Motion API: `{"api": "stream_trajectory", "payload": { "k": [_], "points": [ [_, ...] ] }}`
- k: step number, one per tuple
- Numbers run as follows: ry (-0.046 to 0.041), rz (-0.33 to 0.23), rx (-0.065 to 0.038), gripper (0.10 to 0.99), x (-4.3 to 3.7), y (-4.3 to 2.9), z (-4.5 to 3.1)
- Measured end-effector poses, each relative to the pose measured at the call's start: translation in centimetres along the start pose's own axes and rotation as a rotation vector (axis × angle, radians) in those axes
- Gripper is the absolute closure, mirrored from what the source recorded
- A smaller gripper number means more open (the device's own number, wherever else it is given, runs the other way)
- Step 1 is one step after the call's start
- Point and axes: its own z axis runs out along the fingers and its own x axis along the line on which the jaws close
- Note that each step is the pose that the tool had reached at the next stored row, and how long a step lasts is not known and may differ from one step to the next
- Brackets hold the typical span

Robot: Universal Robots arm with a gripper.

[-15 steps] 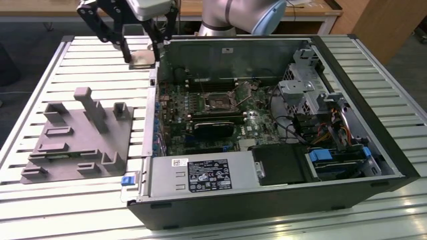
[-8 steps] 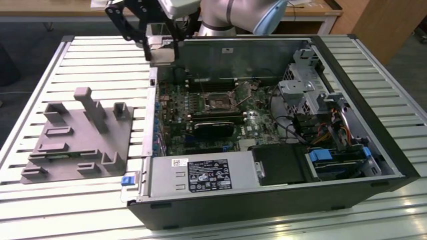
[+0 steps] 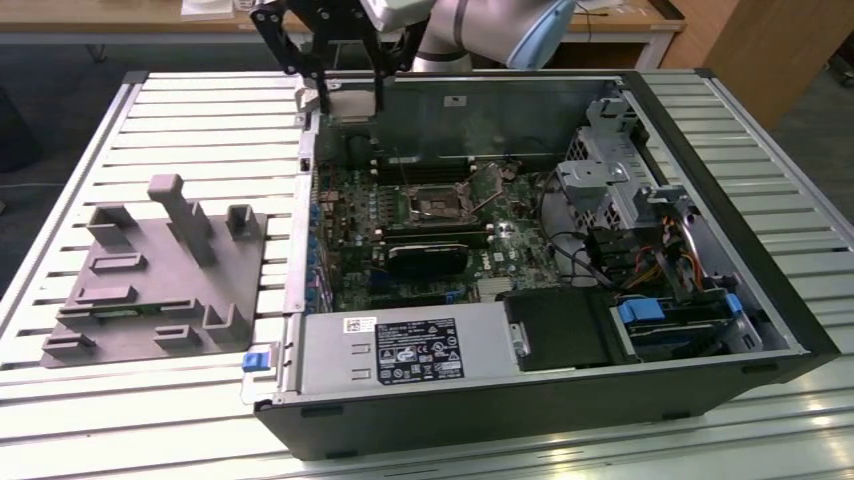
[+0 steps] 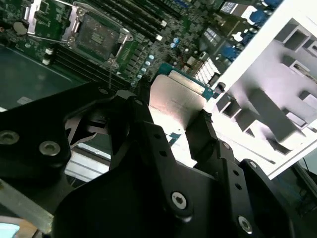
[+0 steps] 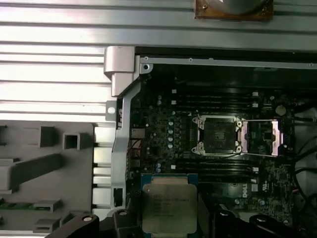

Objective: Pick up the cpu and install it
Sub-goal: 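Pick up the cpu and move it towards the insertion slot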

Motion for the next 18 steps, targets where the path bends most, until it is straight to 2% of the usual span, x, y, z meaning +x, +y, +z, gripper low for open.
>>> {"api": "stream_trajectory", "payload": {
  "k": [13, 18],
  "points": [
    [0.0, 0.0, 0.0, 0.549, -4.44, 2.44, 1.0],
    [-0.0002, 0.0, 0.0, 0.549, -6.19, 3.0, 1.27]
  ]
}}
